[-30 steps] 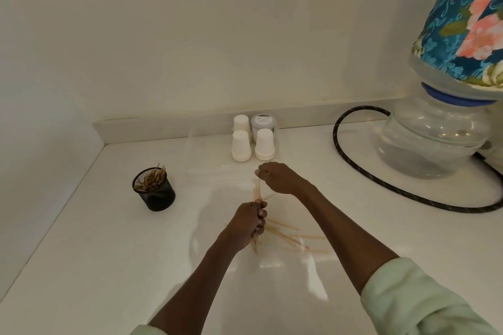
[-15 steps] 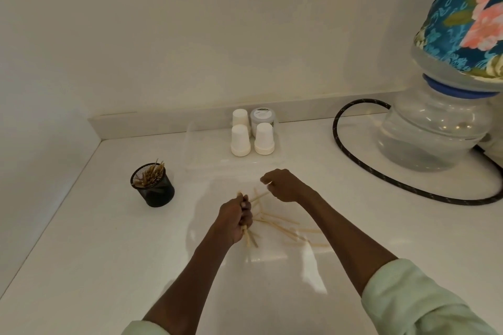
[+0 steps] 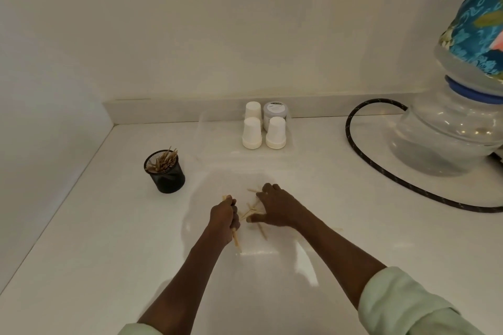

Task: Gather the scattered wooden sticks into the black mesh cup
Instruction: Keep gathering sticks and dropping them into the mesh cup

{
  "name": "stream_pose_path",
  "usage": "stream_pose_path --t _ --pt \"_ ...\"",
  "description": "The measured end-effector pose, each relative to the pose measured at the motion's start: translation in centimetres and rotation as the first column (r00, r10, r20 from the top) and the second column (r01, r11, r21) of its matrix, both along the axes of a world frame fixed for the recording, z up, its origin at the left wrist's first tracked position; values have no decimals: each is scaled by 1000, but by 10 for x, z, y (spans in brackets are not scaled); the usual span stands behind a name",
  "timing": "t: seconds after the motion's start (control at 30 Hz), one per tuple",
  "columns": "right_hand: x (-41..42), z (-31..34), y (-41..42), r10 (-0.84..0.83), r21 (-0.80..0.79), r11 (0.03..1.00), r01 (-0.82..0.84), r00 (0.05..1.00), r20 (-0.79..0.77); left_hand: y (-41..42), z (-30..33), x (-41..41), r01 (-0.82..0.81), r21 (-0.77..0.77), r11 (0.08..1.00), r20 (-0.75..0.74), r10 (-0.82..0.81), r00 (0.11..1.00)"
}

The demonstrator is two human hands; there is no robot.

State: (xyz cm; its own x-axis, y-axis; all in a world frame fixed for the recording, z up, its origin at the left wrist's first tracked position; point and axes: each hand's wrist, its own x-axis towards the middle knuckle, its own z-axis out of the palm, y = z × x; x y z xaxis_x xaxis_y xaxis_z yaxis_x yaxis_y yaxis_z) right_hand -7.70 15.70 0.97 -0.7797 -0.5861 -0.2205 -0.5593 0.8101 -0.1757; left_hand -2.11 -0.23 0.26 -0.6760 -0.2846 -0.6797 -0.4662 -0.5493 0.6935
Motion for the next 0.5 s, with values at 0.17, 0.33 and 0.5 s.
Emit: stream_pose_path --t 0.17,0.33,0.5 --pt "21 -8 -6 24 -154 988 -31 998 -50 -5 -2 4 -29 -1 1000 -7 29 1000" --pt "18 -5 -7 27 -175 984 -40 997 -76 -4 -1 7 -29 9 1000 -20 30 999" --pt "13 -2 -10 -7 -138 990 -3 998 -69 -2 2 16 -15 4 1000 -11 15 1000"
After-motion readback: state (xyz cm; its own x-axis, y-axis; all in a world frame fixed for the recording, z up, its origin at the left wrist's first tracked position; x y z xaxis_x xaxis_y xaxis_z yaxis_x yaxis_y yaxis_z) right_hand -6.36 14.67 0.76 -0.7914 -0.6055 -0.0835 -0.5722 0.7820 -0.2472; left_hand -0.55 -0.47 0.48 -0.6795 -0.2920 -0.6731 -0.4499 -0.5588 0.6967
